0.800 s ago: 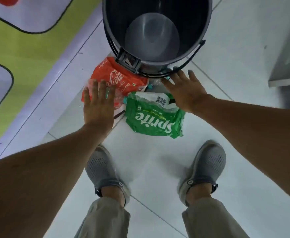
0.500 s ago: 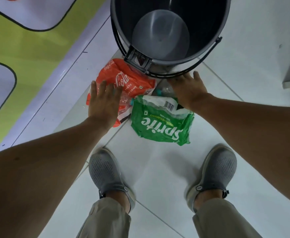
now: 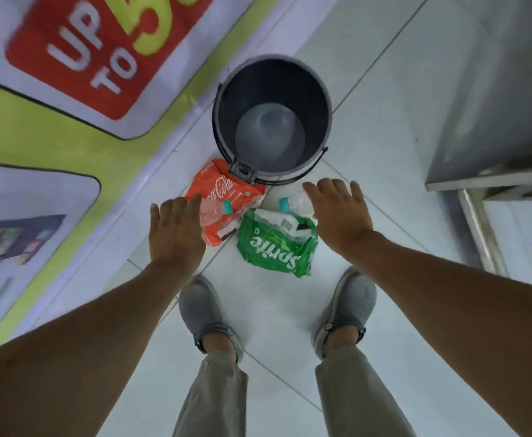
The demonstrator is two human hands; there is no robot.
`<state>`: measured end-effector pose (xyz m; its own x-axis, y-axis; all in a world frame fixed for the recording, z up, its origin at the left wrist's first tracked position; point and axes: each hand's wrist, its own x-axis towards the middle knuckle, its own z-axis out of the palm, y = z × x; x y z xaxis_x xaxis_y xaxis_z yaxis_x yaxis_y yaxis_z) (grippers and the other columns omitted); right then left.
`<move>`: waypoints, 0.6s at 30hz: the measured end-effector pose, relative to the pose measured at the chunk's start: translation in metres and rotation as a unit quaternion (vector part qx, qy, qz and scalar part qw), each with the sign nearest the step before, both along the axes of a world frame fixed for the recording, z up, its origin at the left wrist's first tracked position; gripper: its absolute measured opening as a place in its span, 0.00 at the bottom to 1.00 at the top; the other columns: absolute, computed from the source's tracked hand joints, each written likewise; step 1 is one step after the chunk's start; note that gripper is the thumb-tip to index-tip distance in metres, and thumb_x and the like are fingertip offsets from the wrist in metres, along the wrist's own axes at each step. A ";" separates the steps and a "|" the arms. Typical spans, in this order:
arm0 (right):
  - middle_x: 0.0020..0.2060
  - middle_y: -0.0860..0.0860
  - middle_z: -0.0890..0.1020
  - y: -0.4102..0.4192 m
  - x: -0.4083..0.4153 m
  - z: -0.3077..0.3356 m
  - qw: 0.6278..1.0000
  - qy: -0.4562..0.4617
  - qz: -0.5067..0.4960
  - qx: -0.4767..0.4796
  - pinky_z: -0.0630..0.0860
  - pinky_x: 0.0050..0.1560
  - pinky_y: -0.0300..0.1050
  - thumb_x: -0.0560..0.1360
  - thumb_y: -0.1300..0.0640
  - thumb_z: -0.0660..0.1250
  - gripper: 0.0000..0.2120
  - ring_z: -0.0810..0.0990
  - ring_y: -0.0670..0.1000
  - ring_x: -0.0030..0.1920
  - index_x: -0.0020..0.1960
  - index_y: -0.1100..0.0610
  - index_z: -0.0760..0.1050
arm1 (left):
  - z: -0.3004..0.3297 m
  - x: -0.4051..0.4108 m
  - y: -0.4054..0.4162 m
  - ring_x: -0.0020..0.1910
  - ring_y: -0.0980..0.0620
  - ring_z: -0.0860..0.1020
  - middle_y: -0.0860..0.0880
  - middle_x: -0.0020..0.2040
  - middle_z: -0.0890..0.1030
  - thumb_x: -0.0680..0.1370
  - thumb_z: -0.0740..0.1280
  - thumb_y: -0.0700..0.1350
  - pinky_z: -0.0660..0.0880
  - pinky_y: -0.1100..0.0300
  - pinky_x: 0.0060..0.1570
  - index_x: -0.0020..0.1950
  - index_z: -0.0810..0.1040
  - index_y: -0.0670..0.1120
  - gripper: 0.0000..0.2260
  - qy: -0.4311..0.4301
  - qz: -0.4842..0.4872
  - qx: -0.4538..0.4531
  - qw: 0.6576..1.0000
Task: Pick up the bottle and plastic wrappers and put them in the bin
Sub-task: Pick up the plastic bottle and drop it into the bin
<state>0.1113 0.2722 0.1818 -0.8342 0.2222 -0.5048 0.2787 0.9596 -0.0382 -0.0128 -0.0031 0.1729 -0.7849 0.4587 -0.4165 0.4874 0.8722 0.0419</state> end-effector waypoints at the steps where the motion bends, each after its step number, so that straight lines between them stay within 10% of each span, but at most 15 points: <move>1: 0.65 0.57 0.77 -0.001 -0.009 0.013 1.000 0.009 0.005 0.002 0.64 0.72 0.68 0.69 0.60 0.76 0.39 0.73 0.62 0.67 0.76 0.55 0.64 | 0.014 -0.001 0.004 0.63 0.32 0.76 0.38 0.62 0.81 0.73 0.74 0.36 0.69 0.32 0.72 0.77 0.71 0.42 0.32 -0.005 0.010 0.004 1.000; 18: 0.70 0.60 0.73 -0.001 -0.093 0.004 1.000 0.022 0.017 -0.014 0.63 0.74 0.69 0.70 0.61 0.69 0.39 0.67 0.63 0.74 0.79 0.54 0.60 | 0.040 -0.037 0.032 0.65 0.37 0.78 0.41 0.62 0.82 0.77 0.74 0.45 0.66 0.35 0.77 0.77 0.70 0.44 0.29 -0.015 -0.002 0.040 0.999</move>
